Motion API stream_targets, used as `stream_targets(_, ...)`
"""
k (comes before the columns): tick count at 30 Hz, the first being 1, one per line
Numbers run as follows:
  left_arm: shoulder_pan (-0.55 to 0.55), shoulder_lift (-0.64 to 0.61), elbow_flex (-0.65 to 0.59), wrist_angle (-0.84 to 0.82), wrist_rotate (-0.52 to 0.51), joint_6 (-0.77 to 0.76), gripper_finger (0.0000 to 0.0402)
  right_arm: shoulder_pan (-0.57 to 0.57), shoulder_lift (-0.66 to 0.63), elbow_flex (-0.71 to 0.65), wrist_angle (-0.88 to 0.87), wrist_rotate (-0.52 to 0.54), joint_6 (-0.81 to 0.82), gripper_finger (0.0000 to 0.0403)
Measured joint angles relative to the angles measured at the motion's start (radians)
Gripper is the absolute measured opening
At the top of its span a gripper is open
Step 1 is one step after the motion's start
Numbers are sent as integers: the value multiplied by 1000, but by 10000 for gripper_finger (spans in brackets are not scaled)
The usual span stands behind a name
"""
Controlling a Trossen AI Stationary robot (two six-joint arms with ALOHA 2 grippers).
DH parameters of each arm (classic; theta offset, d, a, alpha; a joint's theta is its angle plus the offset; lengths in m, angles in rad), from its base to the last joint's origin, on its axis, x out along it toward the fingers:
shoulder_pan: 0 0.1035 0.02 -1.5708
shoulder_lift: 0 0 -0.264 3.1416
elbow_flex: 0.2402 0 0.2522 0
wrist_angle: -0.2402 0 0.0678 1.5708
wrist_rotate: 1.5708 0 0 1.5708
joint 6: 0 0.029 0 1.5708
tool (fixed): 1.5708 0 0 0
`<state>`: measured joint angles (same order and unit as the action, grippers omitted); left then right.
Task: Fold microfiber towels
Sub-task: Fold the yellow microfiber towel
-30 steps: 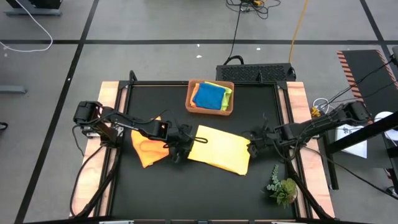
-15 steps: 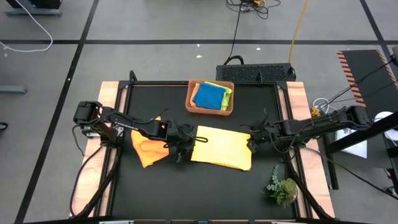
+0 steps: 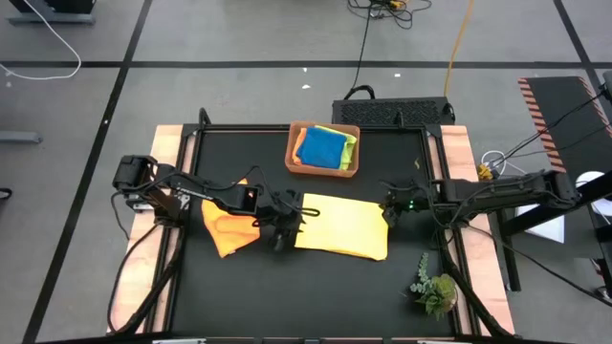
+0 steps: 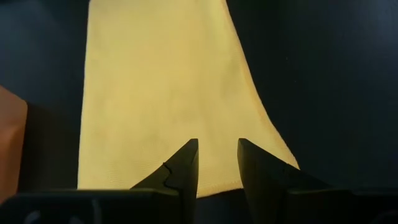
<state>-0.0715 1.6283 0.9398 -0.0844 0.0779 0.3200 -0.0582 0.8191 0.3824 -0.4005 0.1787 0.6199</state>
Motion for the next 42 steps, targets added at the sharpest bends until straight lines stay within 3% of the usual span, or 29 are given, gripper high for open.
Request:
stream_targets(4, 0, 0, 0, 31, 1, -26, 113, 0, 0, -33, -40, -1, 38, 157)
stream_targets(9, -2, 0, 0, 77, 3, -27, 113, 0, 7, -132, 64, -71, 88, 157)
stream_targets(16, -2, 0, 0, 162, 61, -28, 113, -1, 2, -212, 200, -68, 101, 155)
stream_targets(20, -2, 11, 1, 234, 65, -28, 113, -1, -5, -220, 276, -71, 30, 126)
stream_targets(29, 18, 77, 0, 369, 65, -51, 113, 1, -31, -219, 572, -129, -111, 8)
stream_targets(42, 106, 196, 1, 697, 167, -139, 113, 7, -31, -219, 722, -159, -171, 8)
